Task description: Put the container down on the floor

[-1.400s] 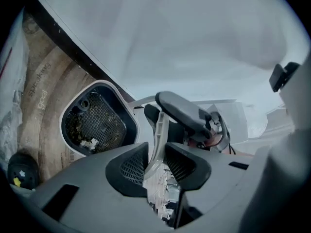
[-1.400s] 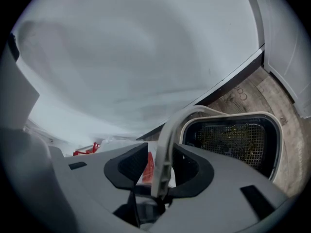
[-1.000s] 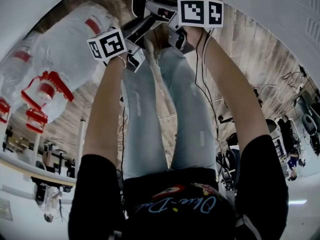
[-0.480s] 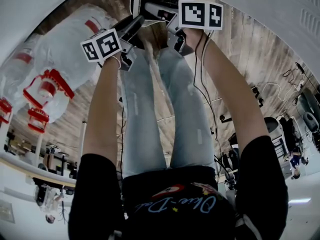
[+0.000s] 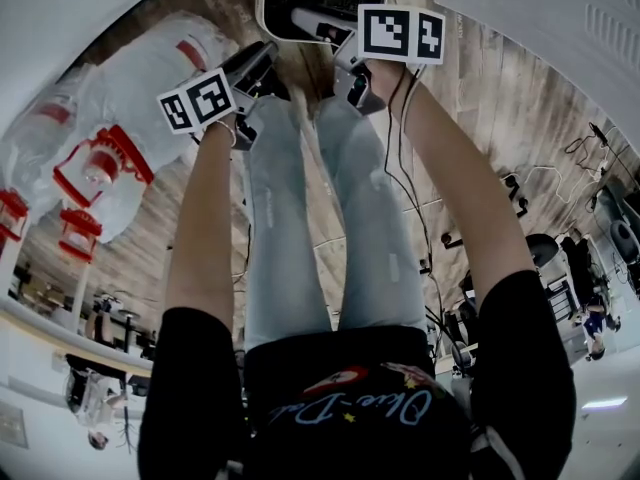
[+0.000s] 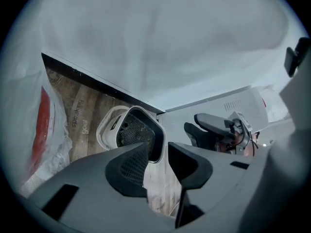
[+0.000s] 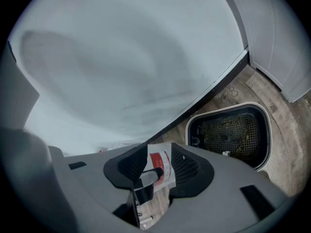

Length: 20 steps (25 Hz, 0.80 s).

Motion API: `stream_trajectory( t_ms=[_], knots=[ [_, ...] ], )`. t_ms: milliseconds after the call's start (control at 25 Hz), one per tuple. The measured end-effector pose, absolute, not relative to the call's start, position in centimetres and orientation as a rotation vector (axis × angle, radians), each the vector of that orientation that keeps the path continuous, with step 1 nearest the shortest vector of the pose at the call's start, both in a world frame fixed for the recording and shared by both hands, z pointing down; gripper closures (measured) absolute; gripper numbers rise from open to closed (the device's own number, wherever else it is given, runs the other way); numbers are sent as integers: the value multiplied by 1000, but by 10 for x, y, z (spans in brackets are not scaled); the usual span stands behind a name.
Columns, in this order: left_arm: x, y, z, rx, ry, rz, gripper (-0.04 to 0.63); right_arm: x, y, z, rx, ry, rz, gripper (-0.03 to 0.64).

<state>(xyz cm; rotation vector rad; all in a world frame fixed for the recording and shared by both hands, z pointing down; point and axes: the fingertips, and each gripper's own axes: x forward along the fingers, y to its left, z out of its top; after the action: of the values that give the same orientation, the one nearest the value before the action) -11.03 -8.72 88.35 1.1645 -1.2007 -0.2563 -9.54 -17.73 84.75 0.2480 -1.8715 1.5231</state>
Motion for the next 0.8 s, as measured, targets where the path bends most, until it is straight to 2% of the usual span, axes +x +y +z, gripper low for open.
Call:
stream_trajectory(
  t_ms=[80,160,200,440,800],
  knots=[
    [-109,-91,878,1168,-1202,-289,497,-95,-179,844,253,-1880,1520,501],
    [-111,-94,869,1191,-1214,-330,542,-96,-179,838,253,-1899,1520,594],
    [-112,-96,862,1208,-1223,-349,563,-97,-179,833,249,-1912,1526,603],
    [-111,-103,817,1274,-1246,-391,580,-91,-182,790,249,-1979,1542,617],
    [-105,-122,743,1470,-1259,-361,583,-86,-189,721,254,-2148,1373,617]
  ],
)
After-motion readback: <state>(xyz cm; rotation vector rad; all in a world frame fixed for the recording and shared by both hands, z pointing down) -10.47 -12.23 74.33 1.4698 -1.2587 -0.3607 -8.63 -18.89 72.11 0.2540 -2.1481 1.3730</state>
